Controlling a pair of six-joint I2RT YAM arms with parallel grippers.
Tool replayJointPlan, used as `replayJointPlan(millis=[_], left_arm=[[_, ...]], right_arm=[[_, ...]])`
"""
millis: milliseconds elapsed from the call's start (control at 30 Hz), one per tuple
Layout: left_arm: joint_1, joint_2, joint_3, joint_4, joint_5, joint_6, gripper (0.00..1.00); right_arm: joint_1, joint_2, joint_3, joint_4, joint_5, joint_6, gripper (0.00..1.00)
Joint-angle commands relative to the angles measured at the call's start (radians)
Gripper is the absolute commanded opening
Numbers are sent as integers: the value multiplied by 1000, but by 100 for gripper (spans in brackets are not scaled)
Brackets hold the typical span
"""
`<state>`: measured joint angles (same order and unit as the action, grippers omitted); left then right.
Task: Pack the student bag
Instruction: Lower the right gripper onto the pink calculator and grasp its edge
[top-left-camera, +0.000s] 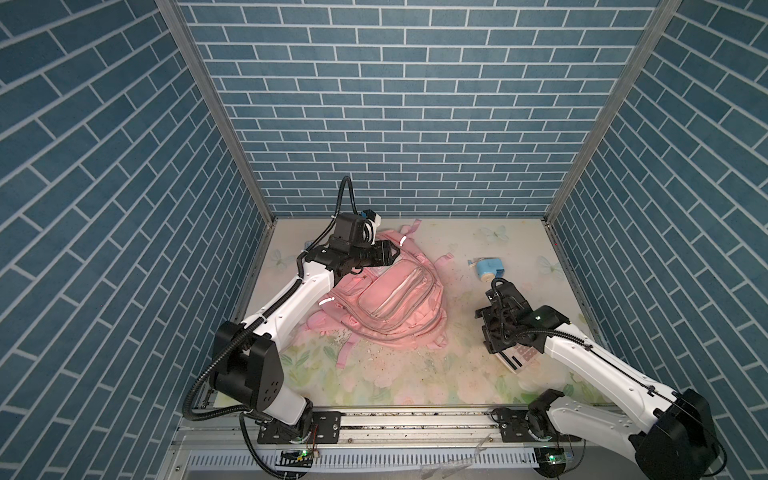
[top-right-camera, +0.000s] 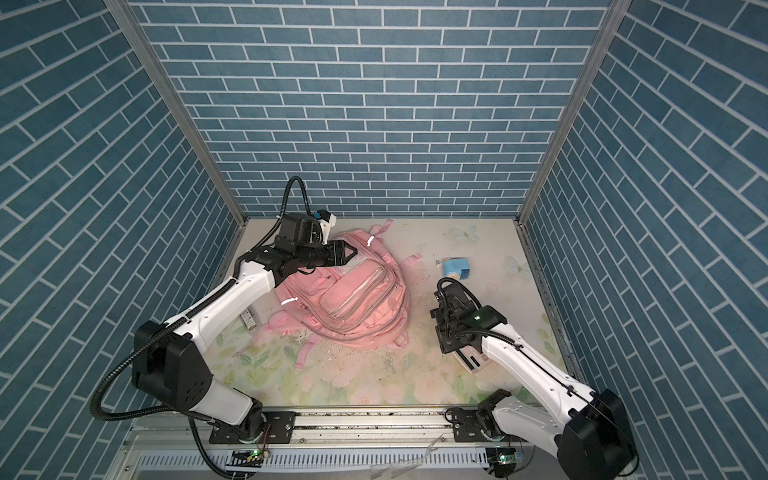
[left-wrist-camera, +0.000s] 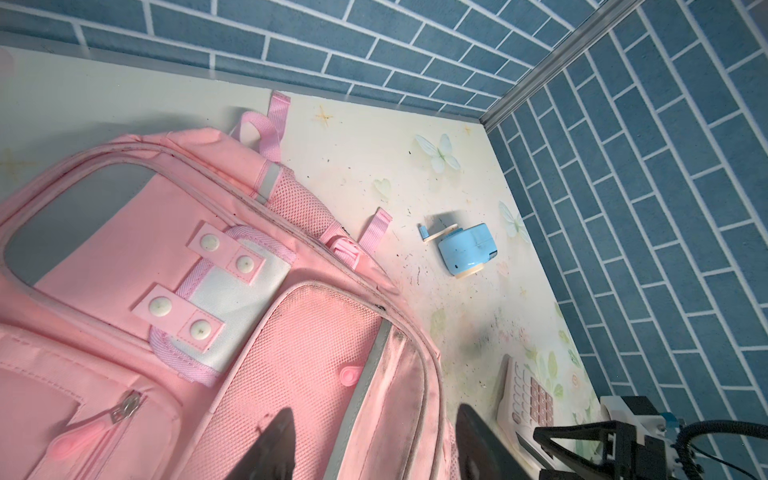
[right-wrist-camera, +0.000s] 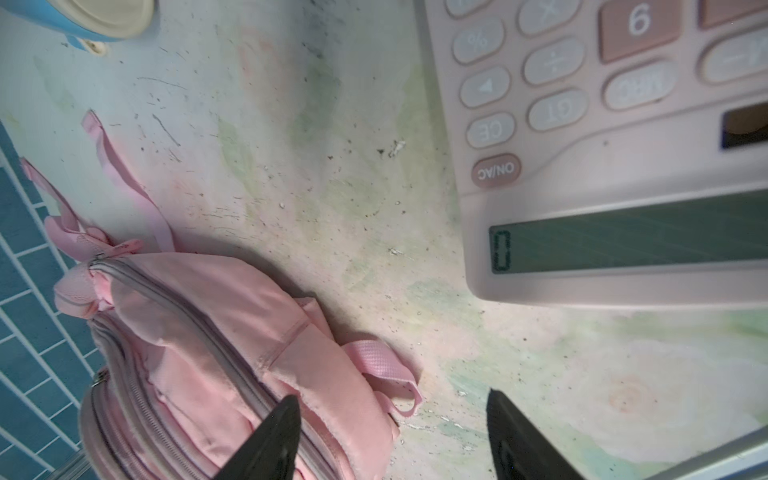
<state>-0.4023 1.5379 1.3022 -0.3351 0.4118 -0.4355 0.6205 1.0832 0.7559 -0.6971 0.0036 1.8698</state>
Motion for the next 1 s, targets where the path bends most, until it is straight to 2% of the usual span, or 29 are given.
replayJointPlan(millis=[0,300,733,967], left_arm=[[10,-1,-19,-16,21,6,63],[8,16,-18,-25,29,-20,63],[2,60,9,-54,36,-30,63],[-3,80,32,-67,41,-25,63]], right_arm=[[28,-5,-18,-36,17,168,72],[59,-49,-129,-25,19,243,73],[52,-154,-215,-47,166,314,74],[29,-177,-251,-53,165,336,75]])
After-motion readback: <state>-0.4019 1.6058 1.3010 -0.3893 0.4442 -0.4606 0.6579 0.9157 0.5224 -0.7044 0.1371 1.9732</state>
